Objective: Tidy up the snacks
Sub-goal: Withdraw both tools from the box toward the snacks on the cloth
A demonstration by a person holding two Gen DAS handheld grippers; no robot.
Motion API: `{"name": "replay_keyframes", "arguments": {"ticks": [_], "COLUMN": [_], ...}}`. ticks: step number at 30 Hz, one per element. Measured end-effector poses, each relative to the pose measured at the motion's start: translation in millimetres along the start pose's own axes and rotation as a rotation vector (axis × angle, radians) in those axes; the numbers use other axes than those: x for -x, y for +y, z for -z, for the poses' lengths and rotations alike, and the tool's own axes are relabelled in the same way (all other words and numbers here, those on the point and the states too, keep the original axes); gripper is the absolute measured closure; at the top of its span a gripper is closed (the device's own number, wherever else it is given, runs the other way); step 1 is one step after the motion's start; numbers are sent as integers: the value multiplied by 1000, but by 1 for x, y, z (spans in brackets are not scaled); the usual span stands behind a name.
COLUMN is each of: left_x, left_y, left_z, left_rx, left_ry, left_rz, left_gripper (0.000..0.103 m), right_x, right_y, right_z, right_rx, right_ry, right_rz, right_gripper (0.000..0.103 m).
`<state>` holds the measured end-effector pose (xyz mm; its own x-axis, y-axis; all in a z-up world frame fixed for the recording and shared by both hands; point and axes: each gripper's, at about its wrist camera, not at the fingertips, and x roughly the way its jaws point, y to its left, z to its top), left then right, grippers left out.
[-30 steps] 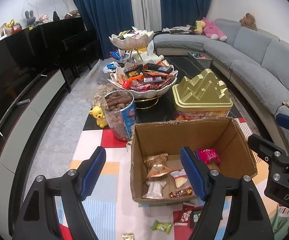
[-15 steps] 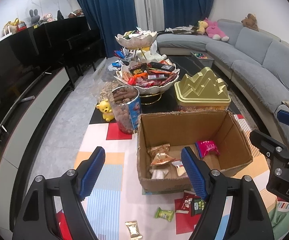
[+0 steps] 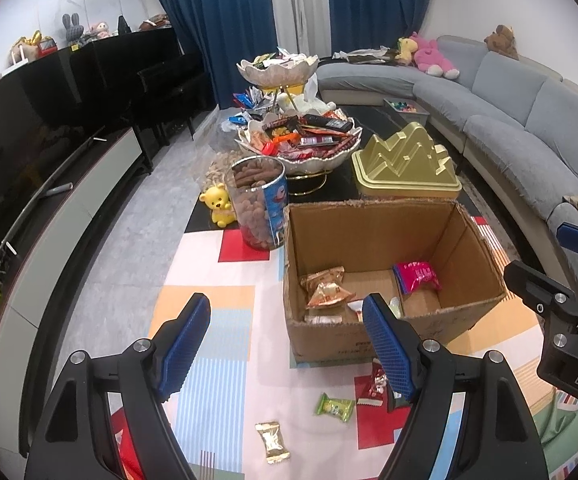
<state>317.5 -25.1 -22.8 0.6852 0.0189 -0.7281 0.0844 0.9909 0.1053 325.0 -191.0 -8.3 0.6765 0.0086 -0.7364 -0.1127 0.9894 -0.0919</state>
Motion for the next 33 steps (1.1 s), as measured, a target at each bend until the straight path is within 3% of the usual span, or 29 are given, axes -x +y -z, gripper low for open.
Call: {"name": "replay_keyframes", "arguments": {"ticks": [28, 33], "left_x": [-18, -25], "left_y": [-8, -9], "left_z": [57, 69], "left_rx": [-47, -49], "left_ry": [93, 110], "left_rz": [46, 62], "left_gripper": [25, 19], "right_x": [-19, -29], "right_y": [11, 10], "right_z": [54, 66], "right_rx": [-38, -77], "right_ry": [122, 159], "right_rz": [-32, -38], "right_gripper": [26, 19]}}
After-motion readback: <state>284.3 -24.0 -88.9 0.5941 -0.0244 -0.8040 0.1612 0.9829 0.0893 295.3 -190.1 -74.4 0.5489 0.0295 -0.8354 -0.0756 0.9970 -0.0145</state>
